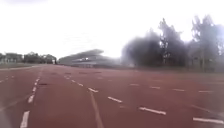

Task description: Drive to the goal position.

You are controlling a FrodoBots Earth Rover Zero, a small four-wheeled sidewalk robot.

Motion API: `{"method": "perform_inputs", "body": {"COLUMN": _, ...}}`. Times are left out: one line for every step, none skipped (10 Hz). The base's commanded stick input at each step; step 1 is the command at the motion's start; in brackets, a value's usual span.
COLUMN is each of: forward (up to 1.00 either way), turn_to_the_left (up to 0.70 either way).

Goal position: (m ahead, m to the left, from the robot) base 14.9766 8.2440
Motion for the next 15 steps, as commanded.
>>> {"method": "perform_inputs", "body": {"forward": 0.45, "turn_to_the_left": 0.0}}
{"method": "perform_inputs", "body": {"forward": 0.45, "turn_to_the_left": 0.0}}
{"method": "perform_inputs", "body": {"forward": 0.45, "turn_to_the_left": 0.0}}
{"method": "perform_inputs", "body": {"forward": 0.45, "turn_to_the_left": 0.0}}
{"method": "perform_inputs", "body": {"forward": 0.45, "turn_to_the_left": 0.0}}
{"method": "perform_inputs", "body": {"forward": 0.45, "turn_to_the_left": 0.0}}
{"method": "perform_inputs", "body": {"forward": 0.45, "turn_to_the_left": 0.0}}
{"method": "perform_inputs", "body": {"forward": 0.45, "turn_to_the_left": 0.0}}
{"method": "perform_inputs", "body": {"forward": 0.45, "turn_to_the_left": 0.0}}
{"method": "perform_inputs", "body": {"forward": 0.45, "turn_to_the_left": 0.0}}
{"method": "perform_inputs", "body": {"forward": 0.45, "turn_to_the_left": 0.0}}
{"method": "perform_inputs", "body": {"forward": 0.45, "turn_to_the_left": 0.0}}
{"method": "perform_inputs", "body": {"forward": 0.45, "turn_to_the_left": 0.0}}
{"method": "perform_inputs", "body": {"forward": 0.45, "turn_to_the_left": 0.0}}
{"method": "perform_inputs", "body": {"forward": 0.45, "turn_to_the_left": 0.0}}
